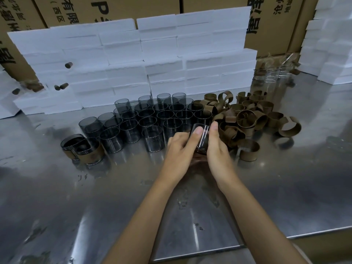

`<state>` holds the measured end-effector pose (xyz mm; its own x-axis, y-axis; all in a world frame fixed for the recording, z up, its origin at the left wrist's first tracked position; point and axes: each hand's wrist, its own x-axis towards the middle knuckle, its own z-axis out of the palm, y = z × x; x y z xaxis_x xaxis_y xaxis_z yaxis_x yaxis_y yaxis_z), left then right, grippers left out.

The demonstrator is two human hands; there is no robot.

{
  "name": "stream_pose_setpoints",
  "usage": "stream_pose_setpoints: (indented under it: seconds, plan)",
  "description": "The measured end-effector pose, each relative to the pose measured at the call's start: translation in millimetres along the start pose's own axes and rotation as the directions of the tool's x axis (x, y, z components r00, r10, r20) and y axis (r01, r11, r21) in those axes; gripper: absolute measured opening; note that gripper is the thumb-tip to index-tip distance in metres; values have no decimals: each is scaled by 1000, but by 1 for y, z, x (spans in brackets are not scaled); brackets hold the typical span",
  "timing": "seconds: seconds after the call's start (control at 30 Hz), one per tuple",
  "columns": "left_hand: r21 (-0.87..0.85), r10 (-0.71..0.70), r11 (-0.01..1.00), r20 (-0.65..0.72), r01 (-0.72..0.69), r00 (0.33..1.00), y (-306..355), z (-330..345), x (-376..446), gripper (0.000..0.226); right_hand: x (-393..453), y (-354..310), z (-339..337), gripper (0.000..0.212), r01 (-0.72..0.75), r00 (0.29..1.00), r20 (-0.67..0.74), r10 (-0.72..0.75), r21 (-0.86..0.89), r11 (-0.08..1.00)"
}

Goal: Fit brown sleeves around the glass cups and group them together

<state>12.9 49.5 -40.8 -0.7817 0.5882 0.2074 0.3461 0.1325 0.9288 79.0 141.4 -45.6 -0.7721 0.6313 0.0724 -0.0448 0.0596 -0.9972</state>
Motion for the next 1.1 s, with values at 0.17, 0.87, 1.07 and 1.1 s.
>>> stream_pose_setpoints:
  seconds: [0.17, 0.87, 1.07, 1.1]
  plan:
    - [-200, -29, 980, -110, 6, 994, 2, -3, 4, 51, 1, 0, -1, 54, 22, 997, -70, -22, -1, 1000]
    - [-222, -78, 971, 58, 89, 995, 9, -2, -5, 34, -8, -3, 4, 45, 57, 983, 177, -57, 3, 998]
    - [-143, 9, 989, -105, -24, 994, 7, -1, -2, 38, -1, 7, 3, 70, 52, 991, 125, -47, -38, 998]
    - [-152, 37, 987, -145, -60, 989, 5, 0, -1, 43, 0, 6, 3, 54, 46, 994, 103, -41, -48, 998]
